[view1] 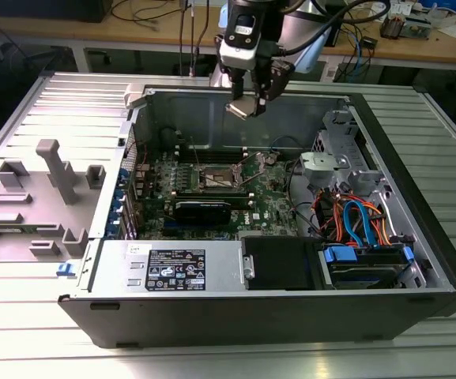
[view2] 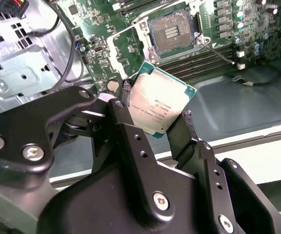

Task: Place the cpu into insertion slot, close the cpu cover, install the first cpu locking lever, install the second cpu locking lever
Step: 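Place the cpu into insertion slot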

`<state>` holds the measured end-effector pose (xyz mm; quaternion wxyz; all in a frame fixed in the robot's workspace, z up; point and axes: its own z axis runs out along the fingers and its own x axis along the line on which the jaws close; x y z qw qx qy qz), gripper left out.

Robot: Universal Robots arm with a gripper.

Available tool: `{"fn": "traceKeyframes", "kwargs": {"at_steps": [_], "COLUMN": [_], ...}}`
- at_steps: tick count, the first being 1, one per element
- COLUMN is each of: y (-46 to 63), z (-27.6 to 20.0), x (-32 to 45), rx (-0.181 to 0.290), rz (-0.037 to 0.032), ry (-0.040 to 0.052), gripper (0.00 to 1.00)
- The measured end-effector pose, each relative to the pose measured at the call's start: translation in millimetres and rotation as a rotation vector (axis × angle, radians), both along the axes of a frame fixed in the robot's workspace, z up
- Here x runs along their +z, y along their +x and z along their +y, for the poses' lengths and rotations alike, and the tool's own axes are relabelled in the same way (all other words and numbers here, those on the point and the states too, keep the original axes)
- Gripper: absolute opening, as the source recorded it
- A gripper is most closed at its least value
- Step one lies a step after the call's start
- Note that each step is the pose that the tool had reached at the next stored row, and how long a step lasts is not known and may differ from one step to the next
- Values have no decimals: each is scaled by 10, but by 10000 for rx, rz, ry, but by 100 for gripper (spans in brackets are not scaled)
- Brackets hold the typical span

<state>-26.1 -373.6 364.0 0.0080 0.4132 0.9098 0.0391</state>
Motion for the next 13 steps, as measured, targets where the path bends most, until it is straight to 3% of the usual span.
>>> {"fn": "traceKeyframes", "kwargs": {"at_steps": [10, 13], "y": [0, 0], "z": [0, 0], "x": [-3, -3], "rx": [-945, -995], "rz": [1, 0], "ry": [-4, -5], "gripper": [54, 54]}}
